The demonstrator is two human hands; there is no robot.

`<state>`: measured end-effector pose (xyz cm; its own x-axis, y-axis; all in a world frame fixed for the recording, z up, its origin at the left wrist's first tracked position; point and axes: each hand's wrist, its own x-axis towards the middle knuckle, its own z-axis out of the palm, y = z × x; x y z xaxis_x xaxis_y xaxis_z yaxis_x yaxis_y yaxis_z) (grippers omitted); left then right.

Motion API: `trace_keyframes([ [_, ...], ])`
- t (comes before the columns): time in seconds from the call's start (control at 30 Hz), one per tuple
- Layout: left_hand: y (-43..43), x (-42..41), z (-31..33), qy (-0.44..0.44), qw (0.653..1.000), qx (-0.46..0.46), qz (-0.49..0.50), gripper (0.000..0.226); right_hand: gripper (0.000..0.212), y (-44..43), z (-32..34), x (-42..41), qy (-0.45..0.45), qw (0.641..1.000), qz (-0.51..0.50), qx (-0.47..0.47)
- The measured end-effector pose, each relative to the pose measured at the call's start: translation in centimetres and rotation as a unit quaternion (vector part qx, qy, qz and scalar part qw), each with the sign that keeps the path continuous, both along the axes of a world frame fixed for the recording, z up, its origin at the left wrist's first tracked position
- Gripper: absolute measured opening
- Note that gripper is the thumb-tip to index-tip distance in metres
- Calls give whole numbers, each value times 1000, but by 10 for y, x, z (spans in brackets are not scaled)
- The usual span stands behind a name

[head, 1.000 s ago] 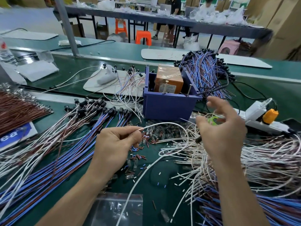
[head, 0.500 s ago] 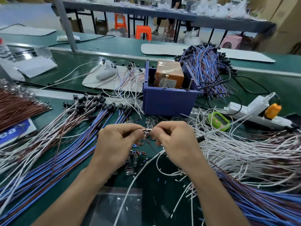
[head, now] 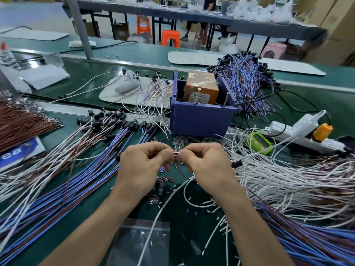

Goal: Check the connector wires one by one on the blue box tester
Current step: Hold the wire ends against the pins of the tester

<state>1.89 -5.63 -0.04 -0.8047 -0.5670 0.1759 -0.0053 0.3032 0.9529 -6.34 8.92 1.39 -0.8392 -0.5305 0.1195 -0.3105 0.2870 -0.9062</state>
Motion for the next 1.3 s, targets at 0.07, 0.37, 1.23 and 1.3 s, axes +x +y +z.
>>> trace_keyframes([
  [0.07,-5,0,-1,-3,999,38,23,27,16,2,-1,-2,-14,999,-36,-19],
  [0.37,0,0,7,36,988,150,-10,17,33,-9,-1,7,-149,982,85,-82],
  [1.23,7,-5,6,120,966,193,119,23,28,-19,2,15,-113,986,6,-120],
  [1.3,-7,-4,8,138,948,236,162,20,27,-14,4,13,-116,986,-7,-120],
])
